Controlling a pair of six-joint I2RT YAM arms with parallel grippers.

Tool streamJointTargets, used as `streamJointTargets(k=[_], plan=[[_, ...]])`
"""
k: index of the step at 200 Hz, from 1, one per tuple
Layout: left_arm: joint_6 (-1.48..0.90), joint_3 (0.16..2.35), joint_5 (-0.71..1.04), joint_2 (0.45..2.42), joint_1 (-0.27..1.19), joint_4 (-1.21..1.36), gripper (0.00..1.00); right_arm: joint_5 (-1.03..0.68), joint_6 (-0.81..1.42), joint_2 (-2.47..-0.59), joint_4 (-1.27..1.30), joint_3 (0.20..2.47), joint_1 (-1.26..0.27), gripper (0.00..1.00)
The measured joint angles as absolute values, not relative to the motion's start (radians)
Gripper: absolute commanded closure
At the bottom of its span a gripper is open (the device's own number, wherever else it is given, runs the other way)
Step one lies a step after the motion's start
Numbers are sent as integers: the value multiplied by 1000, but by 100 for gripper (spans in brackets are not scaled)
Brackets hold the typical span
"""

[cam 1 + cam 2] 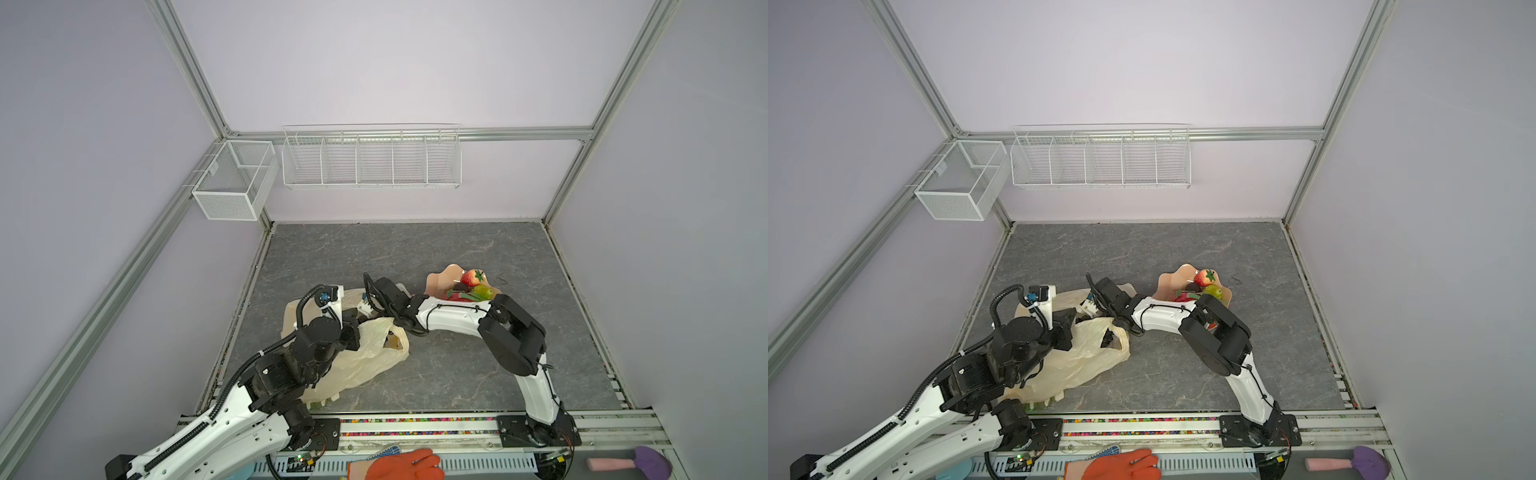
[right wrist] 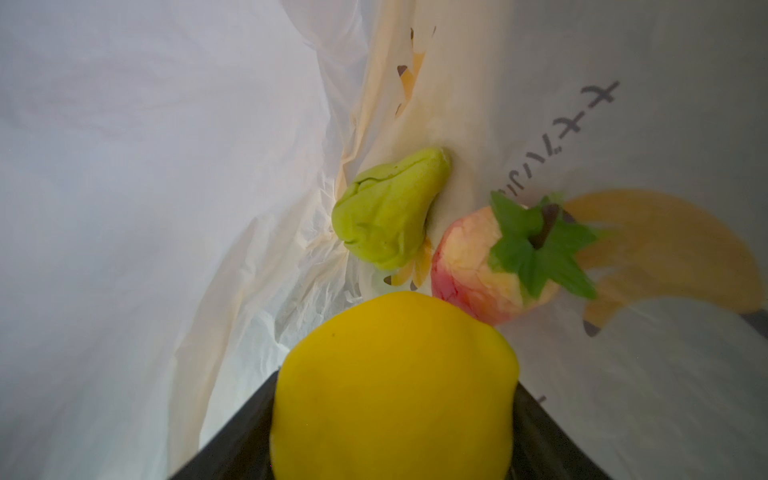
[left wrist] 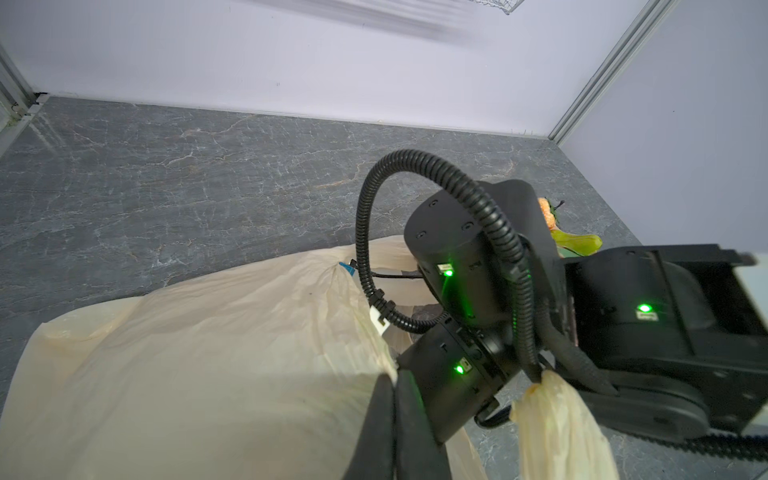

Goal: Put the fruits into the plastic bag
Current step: 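Lower the lemon into the bag and open the right gripper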

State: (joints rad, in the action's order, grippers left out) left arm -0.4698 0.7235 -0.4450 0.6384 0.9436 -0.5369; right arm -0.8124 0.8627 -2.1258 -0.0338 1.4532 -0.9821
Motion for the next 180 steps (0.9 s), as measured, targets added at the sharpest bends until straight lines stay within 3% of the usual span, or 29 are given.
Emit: streamJointTargets(k=[52, 89, 93, 105, 180], plan=[[-471, 706, -450, 588, 944, -550, 100, -871, 961, -2193, -15, 1537, -1011, 15], [-482, 694, -464, 541, 944, -568, 100, -915, 982, -2194, -2, 1532, -1032, 6], [-484, 693, -467, 534, 944, -570, 100, -917, 984, -2191, -1, 1526, -1032, 1], [-488, 688, -474, 514, 944, -579, 100, -923, 985, -2181, -2, 1509, -1031, 5], [-501, 667, -494, 440, 944, -641, 100, -886, 949, -2016, -79, 1419, -984, 5]])
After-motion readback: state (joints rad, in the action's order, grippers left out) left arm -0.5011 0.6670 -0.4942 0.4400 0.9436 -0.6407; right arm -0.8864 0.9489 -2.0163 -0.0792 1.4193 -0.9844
